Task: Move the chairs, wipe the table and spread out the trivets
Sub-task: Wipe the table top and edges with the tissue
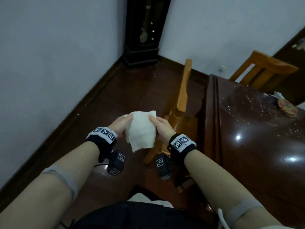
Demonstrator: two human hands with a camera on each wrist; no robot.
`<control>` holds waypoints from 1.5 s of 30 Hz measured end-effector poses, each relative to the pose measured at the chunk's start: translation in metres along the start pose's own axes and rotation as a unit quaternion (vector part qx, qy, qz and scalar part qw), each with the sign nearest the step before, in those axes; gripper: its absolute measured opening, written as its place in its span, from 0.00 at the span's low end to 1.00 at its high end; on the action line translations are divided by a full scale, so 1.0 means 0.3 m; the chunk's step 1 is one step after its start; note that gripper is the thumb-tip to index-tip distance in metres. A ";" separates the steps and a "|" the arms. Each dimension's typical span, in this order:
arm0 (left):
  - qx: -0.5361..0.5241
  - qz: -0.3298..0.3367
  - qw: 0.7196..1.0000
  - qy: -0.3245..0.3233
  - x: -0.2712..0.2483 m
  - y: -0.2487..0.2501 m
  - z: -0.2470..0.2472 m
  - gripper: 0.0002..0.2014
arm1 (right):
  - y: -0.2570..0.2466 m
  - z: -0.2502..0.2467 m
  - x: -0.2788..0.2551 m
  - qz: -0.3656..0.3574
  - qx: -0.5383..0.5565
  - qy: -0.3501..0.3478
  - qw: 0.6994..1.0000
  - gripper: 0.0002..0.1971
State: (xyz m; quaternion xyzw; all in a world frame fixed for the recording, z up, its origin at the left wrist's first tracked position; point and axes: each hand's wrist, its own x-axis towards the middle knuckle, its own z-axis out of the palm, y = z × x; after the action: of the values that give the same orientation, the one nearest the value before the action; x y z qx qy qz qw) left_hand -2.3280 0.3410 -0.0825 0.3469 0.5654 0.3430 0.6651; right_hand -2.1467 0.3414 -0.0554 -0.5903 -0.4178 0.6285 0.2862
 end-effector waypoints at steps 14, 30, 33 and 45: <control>0.047 0.008 0.995 0.085 0.528 0.380 -0.493 0.25 | -0.297 0.339 0.733 0.096 0.237 -0.138 0.957 0.19; 0.136 -0.081 0.986 -0.060 1.327 0.965 -0.534 0.24 | -0.719 0.197 1.486 0.033 0.199 0.033 0.979 0.13; 0.187 -0.087 0.976 -0.071 1.551 1.062 -0.490 0.23 | -0.802 0.107 1.621 0.023 0.203 0.113 0.972 0.13; 0.358 -0.090 0.903 -0.219 2.239 1.361 -0.091 0.14 | -0.954 -0.297 1.859 0.024 0.298 0.417 0.858 0.05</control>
State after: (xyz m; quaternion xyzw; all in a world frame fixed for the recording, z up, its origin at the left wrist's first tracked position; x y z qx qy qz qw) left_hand -2.2971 1.1268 -0.0844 0.5760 0.5186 -0.0288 0.6312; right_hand -2.1751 0.9733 -0.0847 -0.6937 -0.0380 0.4246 0.5806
